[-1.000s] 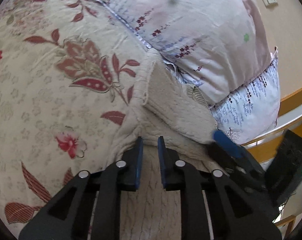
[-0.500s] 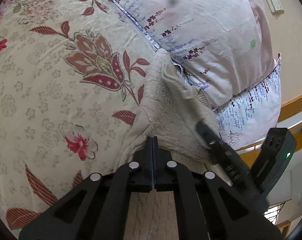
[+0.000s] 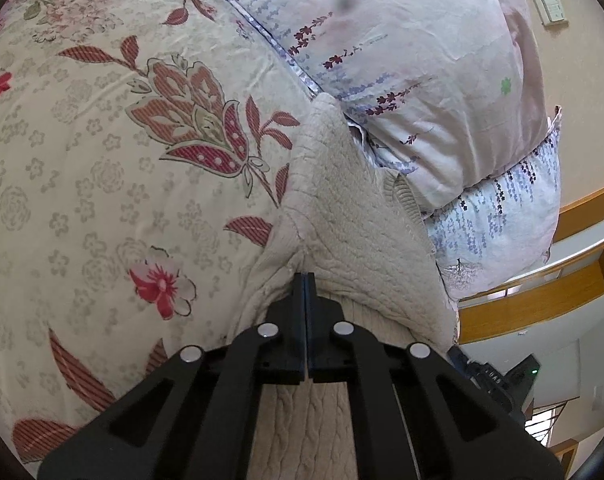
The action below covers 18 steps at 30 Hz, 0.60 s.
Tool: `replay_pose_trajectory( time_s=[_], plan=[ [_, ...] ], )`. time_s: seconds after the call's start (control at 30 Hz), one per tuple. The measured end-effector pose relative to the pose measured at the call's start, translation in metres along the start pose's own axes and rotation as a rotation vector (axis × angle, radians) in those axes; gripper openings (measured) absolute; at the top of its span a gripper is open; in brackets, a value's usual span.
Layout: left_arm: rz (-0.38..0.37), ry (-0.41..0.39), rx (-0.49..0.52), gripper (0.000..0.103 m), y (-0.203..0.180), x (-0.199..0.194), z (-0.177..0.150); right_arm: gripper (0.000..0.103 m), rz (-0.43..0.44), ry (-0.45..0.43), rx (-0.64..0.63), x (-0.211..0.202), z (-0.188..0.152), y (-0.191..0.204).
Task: Fold small clothes
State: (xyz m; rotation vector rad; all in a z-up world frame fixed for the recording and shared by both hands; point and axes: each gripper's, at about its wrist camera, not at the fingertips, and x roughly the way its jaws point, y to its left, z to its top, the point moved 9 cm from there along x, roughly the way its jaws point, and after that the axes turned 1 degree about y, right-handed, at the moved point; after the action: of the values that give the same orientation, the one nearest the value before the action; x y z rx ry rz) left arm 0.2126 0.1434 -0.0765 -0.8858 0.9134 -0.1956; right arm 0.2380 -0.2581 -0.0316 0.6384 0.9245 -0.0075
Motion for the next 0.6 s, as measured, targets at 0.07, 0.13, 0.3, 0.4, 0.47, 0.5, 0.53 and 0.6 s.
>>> replay_pose_trajectory(
  time_s=[0.07, 0.13, 0.3, 0.4, 0.47, 0.5, 0.53, 0.6],
  plan=[
    [0.002, 0.004, -0.002, 0.003, 0.000, 0.000, 0.000, 0.052, 0.020, -0.047, 0.069, -0.013, 0.017, -0.015],
    [0.001, 0.005, -0.004, 0.003, 0.000, 0.000, 0.000, 0.054, -0.008, -0.100, 0.098, -0.023, 0.036, -0.028],
    [0.009, 0.004, 0.002, 0.003, 0.000, 0.000, 0.000, 0.047, -0.050, -0.040, 0.115, -0.003, 0.047, -0.042],
    [0.007, 0.005, 0.002, 0.004, 0.000, 0.000, 0.000, 0.037, -0.038, -0.005, 0.101, 0.011, 0.043, -0.039],
    [0.006, 0.014, 0.006, 0.004, 0.000, 0.000, -0.001, 0.028, -0.035, 0.000, 0.090, 0.015, 0.041, -0.036],
    [0.007, 0.014, 0.007, 0.004, 0.000, 0.000, 0.000, 0.024, -0.034, -0.002, 0.085, 0.018, 0.041, -0.034],
    [0.007, 0.013, 0.008, 0.004, 0.000, 0.000, 0.000, 0.014, -0.025, -0.001, 0.073, 0.020, 0.042, -0.032],
    [0.009, 0.014, 0.009, 0.004, 0.000, 0.001, -0.001, 0.009, -0.010, -0.037, 0.049, 0.014, 0.045, -0.024]
  ],
)
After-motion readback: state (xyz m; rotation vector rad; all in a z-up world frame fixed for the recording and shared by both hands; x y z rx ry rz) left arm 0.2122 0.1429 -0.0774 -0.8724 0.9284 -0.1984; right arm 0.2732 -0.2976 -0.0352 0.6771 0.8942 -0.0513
